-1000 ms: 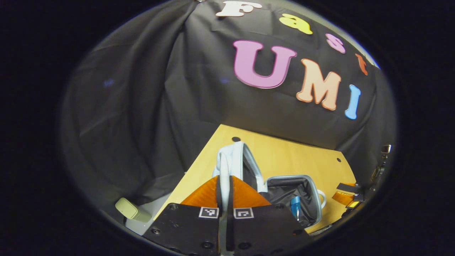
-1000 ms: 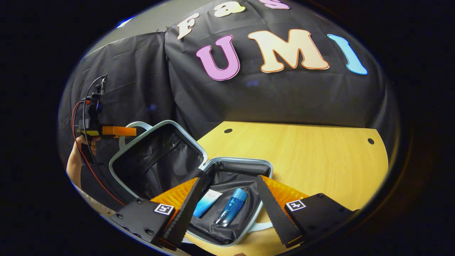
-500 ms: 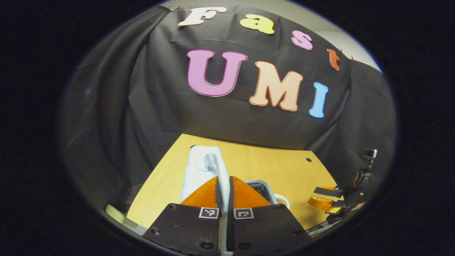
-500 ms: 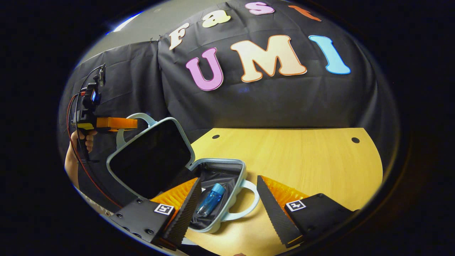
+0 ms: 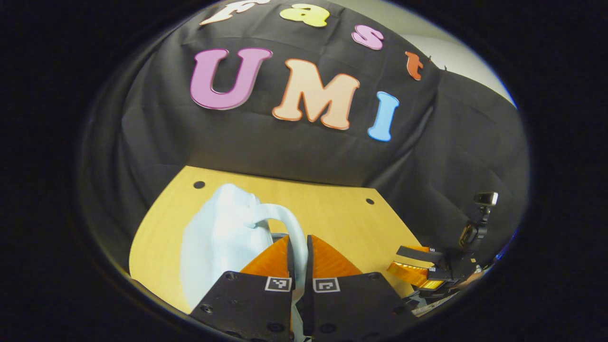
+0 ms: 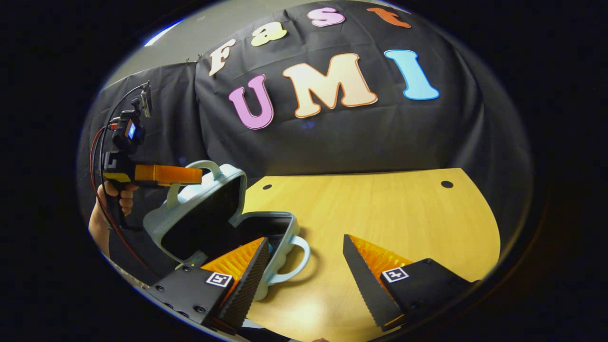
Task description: First open the suitcase, pack the skin care products into it, and then close the suitcase.
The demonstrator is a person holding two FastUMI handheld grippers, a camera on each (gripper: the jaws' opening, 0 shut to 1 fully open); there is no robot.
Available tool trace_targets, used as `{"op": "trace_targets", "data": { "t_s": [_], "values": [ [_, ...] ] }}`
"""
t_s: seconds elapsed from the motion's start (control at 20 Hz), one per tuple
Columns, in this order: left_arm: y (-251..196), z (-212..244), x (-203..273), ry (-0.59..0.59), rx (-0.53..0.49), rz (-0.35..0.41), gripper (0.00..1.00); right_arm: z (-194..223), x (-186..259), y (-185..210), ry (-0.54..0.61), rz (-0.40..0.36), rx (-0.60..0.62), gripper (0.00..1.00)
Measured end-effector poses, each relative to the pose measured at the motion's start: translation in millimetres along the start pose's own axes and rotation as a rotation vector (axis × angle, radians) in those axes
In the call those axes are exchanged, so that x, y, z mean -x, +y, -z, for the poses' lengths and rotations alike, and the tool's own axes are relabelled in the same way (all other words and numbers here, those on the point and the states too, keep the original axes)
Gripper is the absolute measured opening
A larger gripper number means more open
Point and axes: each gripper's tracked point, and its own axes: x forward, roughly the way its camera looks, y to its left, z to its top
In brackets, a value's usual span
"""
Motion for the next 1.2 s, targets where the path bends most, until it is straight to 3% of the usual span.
{"op": "trace_targets", "data": {
  "t_s": [0.5, 0.7, 0.8, 0.9, 1.05, 1.1, 1.2],
  "values": [
    [-51.7, 87.8, -71.2, 0.191, -0.031, 0.030, 0.05, 7.2, 43.3, -72.0, -0.006, 0.125, -0.049, 0.98],
    [-54.5, 116.1, -94.2, 0.236, -0.040, -0.013, 0.08, 6.8, 55.1, -87.6, -0.010, 0.142, -0.046, 0.98],
    [-63.1, 117.2, -95.0, 0.192, -0.030, -0.036, 0.19, 1.6, 61.9, -95.7, -0.025, 0.150, -0.029, 0.98],
    [-70.3, 102.2, -89.6, 0.098, -0.069, -0.095, 0.80, -14.5, 69.0, -104.5, -0.071, 0.163, 0.024, 0.98],
    [-79.0, 61.7, -68.8, -0.109, -0.141, -0.220, 0.96, -58.1, 82.8, -113.8, -0.188, 0.189, 0.127, 0.98],
    [-83.8, 43.0, -57.0, -0.194, -0.170, -0.265, 0.97, -77.3, 90.0, -114.7, -0.242, 0.201, 0.158, 0.98],
    [-113.4, 9.4, -38.2, -0.322, -0.247, -0.284, 0.96, -114.6, 104.9, -114.9, -0.347, 0.236, 0.196, 0.98]
  ]
}}
